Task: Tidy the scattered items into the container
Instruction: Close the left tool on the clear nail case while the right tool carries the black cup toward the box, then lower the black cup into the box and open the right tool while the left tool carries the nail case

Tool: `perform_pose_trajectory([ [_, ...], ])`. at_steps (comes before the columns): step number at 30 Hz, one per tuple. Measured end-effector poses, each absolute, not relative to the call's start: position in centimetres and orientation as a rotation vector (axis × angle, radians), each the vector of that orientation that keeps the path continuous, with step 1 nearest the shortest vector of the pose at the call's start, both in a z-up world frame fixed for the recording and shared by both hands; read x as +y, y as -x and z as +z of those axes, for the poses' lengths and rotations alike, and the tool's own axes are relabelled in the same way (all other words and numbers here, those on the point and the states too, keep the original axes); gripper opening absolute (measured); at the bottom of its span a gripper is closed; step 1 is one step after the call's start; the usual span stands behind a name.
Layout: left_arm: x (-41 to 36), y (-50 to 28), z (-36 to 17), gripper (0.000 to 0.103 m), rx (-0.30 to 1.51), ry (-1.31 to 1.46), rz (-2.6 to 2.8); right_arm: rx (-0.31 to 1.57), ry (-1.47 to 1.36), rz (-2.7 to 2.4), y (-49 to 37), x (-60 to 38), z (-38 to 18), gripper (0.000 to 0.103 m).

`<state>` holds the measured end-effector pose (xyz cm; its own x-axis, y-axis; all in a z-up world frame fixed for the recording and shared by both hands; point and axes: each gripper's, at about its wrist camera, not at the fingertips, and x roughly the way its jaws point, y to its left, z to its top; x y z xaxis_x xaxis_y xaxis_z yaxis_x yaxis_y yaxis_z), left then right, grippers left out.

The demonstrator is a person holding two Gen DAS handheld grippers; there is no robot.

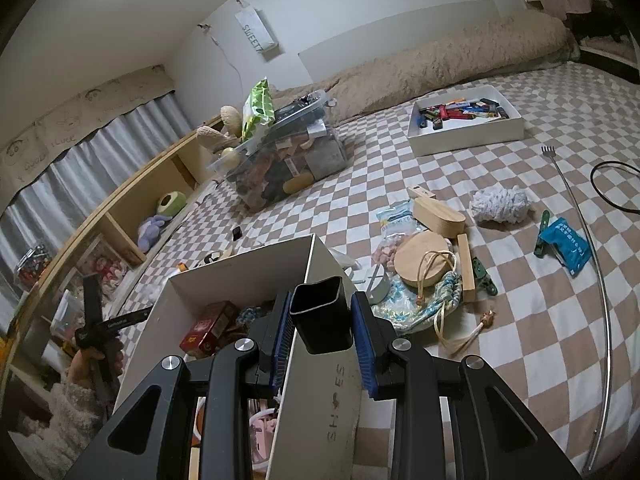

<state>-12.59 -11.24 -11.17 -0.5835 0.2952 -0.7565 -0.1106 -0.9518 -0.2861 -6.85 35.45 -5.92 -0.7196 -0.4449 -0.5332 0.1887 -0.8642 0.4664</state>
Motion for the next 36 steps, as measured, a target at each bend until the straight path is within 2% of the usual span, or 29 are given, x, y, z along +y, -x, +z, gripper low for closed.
perform_pose_trajectory([
  [5,-11.3,13.9,-12.9,0.063,-0.393,1.382,2.499,-0.555,-0.944,-2.556,6.9,35.0,-6.1,0.030],
  [6,-11.3,14.1,-13.4,0.059,-0.412,1.395,2.482,-0.552,-0.946,-2.554,6.9,34.9,-6.2,0.030],
  [7,-11.2,14.3,-13.8,0.046,-0.445,1.406,2.455,-0.550,-0.947,-2.555,6.9,34.8,-6.2,0.030],
  [9,-11.0,14.5,-14.6,0.037,-0.507,1.420,2.404,-0.549,-0.951,-2.554,6.9,34.8,-6.2,0.030],
  [19,-10.4,13.5,-12.7,0.032,-0.555,1.336,2.351,-0.585,-0.960,-2.542,7.0,35.1,-6.4,0.031],
  [25,-9.1,14.6,-13.8,0.019,-0.565,1.377,2.309,-0.579,-0.958,-2.525,6.8,34.5,-6.3,0.030],
  [36,-9.2,14.7,-14.9,0.016,-0.653,1.356,2.301,-0.514,-0.928,-2.503,5.9,33.3,-5.1,0.030],
])
